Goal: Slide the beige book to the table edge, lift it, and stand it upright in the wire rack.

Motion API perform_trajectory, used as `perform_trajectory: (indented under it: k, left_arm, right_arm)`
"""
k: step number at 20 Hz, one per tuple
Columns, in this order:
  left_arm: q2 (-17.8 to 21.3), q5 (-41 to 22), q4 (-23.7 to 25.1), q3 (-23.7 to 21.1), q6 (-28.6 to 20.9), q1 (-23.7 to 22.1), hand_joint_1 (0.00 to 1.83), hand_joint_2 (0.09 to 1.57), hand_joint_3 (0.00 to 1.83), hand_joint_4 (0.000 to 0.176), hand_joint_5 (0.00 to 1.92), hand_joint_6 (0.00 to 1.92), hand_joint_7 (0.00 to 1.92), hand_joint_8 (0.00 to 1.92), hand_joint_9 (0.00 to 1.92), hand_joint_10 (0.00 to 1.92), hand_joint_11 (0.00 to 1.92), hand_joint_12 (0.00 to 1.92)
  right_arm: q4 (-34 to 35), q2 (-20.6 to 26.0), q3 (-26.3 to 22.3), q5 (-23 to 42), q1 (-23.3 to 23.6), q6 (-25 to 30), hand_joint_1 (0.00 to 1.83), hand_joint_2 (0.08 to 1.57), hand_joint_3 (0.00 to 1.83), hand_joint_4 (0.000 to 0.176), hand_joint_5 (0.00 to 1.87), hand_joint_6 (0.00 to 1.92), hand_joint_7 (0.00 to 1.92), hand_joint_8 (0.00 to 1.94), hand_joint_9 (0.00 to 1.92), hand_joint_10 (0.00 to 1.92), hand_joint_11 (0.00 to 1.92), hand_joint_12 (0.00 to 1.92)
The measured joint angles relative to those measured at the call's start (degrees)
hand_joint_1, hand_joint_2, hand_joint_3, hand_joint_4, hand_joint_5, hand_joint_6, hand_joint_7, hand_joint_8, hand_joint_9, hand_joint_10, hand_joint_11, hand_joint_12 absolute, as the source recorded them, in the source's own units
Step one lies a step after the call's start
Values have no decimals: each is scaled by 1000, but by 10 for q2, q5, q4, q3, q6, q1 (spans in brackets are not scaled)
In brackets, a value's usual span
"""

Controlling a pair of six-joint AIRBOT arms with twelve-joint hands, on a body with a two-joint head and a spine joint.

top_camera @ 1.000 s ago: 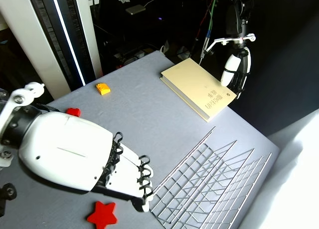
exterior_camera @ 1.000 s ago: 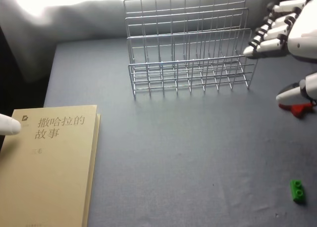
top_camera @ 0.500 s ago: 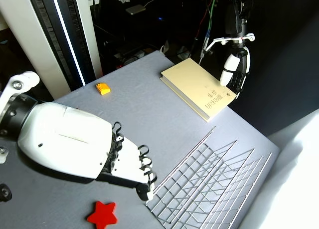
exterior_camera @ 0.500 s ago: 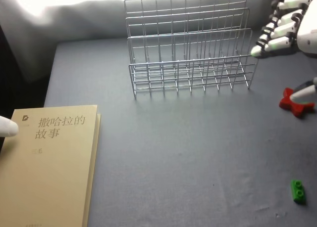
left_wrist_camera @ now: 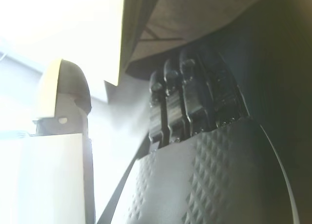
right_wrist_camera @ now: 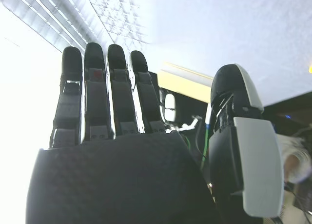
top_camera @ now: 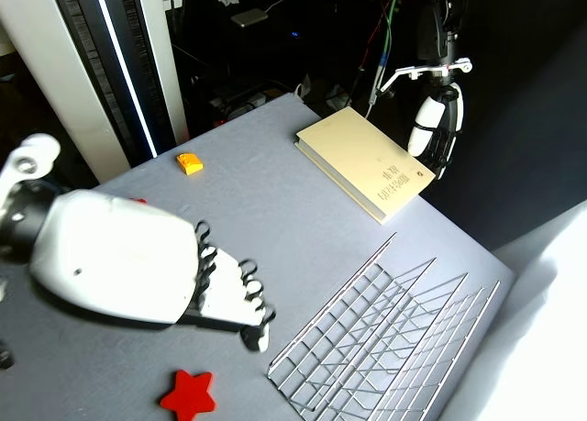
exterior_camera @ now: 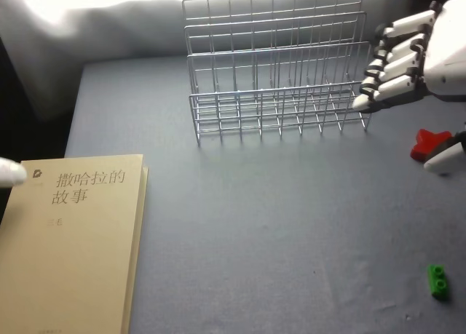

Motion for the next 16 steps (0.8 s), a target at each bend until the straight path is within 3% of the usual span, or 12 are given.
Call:
perform_trajectory:
  k: [2,8,11,16]
  left_arm:
    - [3,2,-1,-5,2,0,548,922,0,0,0,0,0,0,0,0,0,9]
    - [10,-3,11,-17,23,16,504,921,0,0,0,0,0,0,0,0,0,0]
    - [9,-2,15,-16,39,23,663,966,13,0,4,1,0,0,0,0,0,0]
    - [-3,-13,16,-16,49,34,762,996,15,0,5,2,0,0,0,0,0,0]
  right_arm:
    - [0,-3,5,26,10,-3,211,1152,3,0,270,0,310,1,310,1,0,837]
    - [-6,-20,41,105,51,-39,193,1154,0,0,269,5,298,5,299,8,0,841]
    - [-7,-25,61,139,65,-66,205,1159,0,0,265,5,292,4,284,5,0,796]
    - [-9,-26,86,181,72,-84,209,1156,0,0,265,1,298,1,294,3,0,823]
